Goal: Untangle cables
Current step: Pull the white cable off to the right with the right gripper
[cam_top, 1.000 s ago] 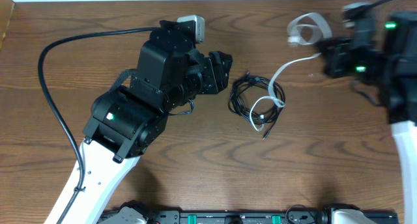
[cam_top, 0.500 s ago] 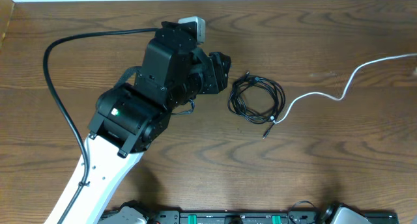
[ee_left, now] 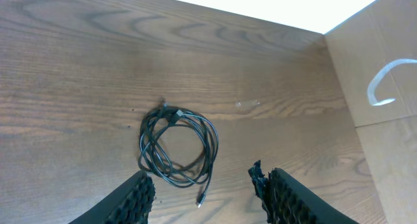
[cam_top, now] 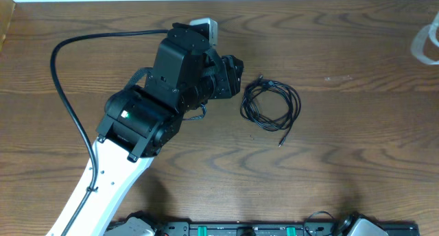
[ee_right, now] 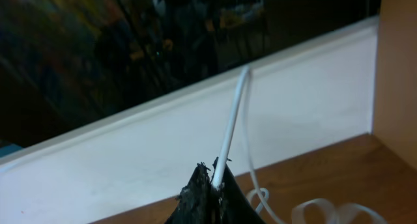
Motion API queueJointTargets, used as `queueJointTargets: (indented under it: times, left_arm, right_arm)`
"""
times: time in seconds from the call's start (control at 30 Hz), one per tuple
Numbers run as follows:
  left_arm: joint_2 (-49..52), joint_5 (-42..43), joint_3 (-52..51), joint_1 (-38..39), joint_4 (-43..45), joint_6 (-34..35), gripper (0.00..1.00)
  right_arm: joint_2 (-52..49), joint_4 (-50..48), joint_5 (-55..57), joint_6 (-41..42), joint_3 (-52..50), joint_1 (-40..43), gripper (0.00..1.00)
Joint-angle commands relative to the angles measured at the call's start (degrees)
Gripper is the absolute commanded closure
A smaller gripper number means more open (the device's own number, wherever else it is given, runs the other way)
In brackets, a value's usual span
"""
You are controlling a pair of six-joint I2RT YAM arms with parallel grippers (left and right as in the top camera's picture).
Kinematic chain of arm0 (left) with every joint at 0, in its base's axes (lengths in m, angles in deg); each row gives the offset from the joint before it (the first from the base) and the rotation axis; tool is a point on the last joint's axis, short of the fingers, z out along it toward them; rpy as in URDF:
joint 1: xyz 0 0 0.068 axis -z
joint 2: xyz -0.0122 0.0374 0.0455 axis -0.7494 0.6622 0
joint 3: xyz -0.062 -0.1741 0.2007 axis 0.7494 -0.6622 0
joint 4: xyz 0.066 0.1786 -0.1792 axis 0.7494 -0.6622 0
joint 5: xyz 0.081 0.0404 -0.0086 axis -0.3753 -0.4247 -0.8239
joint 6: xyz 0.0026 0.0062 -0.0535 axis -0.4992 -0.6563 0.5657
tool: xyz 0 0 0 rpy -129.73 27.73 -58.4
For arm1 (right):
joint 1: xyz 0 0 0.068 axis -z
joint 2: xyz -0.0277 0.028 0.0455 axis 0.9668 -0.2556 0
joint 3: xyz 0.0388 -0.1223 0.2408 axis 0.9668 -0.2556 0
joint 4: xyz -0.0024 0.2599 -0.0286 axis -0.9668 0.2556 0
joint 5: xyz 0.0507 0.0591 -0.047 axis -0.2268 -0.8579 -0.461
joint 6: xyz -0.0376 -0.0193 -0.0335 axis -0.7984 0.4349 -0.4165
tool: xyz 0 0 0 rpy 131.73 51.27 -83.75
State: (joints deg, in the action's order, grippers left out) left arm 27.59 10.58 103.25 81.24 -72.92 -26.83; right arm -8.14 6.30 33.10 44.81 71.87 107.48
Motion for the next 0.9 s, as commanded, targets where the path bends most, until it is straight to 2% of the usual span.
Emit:
queueJointTargets:
  times: [0.0,0.2,0.33,0.47,0.77,0.87]
  left_arm:
    - [0.4,-0.8,0.5,-0.3,-0.2,-1.0,0.43]
    - [0.4,-0.8,0.5,-0.3,-0.2,-1.0,0.43]
    - [0.4,-0.8,0.5,-0.3,-0.2,-0.9,0.43]
    - [0.4,-2.5,0.5,-0.3,-0.2,-0.9,0.43]
    - [1.7,-3.7,0.5,-0.3,-0.2,-0.9,0.43]
    - [2.9,-3.7,0.5,-0.3,-0.3,-0.9,0.43]
  right_arm:
    - [-2.1,2.1,2.8,0.3,0.6,0.3,0.99]
    - [-10.0,5.5,2.9,-2.1,0.6,0.3,0.99]
    - [-16.6,2.5,3.0,-2.1,0.6,0.0,0.99]
    - [-22.8,-4.8,7.4,-2.0,0.6,-1.3,0.99]
    - [-33.9,-26.0,28.5,-1.9,0.6,-5.4,0.99]
    - [-38.3,-29.7,30.1,-1.9,0.6,-6.5,0.99]
